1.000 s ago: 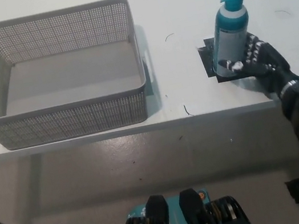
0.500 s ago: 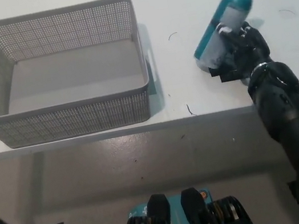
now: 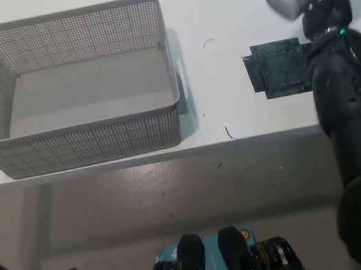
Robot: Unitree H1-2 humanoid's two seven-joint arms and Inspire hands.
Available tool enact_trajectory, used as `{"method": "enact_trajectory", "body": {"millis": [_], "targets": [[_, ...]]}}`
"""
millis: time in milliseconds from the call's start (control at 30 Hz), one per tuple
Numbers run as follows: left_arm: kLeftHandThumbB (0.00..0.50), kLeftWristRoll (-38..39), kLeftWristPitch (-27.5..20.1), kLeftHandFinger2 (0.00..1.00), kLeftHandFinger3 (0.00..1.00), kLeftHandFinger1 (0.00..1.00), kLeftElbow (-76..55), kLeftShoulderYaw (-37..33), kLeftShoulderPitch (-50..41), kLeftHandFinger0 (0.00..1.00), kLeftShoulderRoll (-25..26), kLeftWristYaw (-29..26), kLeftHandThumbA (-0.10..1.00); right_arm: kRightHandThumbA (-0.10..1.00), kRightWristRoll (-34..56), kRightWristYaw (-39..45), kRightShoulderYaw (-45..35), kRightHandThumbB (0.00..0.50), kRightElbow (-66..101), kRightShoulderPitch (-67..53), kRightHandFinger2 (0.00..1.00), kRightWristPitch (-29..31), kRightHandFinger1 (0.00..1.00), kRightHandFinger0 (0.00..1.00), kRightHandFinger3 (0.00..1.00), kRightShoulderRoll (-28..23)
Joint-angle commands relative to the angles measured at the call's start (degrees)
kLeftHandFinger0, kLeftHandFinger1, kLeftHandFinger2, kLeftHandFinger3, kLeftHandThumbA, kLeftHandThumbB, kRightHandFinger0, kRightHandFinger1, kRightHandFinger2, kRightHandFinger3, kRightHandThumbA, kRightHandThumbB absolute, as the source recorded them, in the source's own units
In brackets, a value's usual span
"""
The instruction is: Use the right hand to pick up an air purifying spray and put it inside a container
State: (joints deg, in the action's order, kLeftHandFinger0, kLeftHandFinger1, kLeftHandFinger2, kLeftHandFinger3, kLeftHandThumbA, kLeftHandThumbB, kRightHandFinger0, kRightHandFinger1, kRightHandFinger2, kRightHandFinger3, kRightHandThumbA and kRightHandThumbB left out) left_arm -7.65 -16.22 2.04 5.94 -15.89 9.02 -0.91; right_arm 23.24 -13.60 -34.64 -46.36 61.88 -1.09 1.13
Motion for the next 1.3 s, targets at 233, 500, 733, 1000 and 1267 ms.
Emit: {"method": "enact_trajectory", "body": {"millis": [233, 500, 733, 1000, 1267], "targets": [[0.390, 0.0, 0.1, 0.93, 1.00, 0.82, -1.4, -0.6, -0.1, 0.73, 1.2, 0.7, 0.43, -0.10, -2.3, -1.6, 14.9, 0.422, 20.2, 11.6, 0.44, -10.2, 0.34, 0.29, 0.44, 7.7], [0.398, -0.8, -1.5, 0.89, 1.00, 0.80, -0.2, -0.8, 0.8, 0.71, 1.8, 0.3, 0.46, -0.10, -2.8, -2.4, 21.5, 0.449, 21.0, 8.7, 0.42, -15.3, 0.31, 0.25, 0.39, 11.4], [0.404, 0.3, 0.0, 0.91, 1.00, 0.82, -1.0, -1.4, 1.0, 0.74, 1.7, 1.2, 0.46, -0.10, -3.9, 0.0, 26.1, 0.459, 18.4, 3.2, 0.43, -15.0, 0.33, 0.29, 0.41, 13.4], [0.376, 0.4, 1.3, 0.92, 1.00, 0.83, -2.0, -1.5, 1.0, 0.74, 1.9, 1.8, 0.48, -0.10, -3.9, 0.4, 27.3, 0.481, 13.3, -1.6, 0.41, -14.1, 0.30, 0.28, 0.46, 14.6], [0.363, -0.6, 2.0, 0.92, 1.00, 0.81, -3.4, -1.8, 1.1, 0.68, 2.2, 1.9, 0.51, -0.10, -5.2, 3.3, 28.5, 0.473, 10.0, -5.6, 0.37, -10.4, 0.29, 0.28, 0.36, 14.4]]}}
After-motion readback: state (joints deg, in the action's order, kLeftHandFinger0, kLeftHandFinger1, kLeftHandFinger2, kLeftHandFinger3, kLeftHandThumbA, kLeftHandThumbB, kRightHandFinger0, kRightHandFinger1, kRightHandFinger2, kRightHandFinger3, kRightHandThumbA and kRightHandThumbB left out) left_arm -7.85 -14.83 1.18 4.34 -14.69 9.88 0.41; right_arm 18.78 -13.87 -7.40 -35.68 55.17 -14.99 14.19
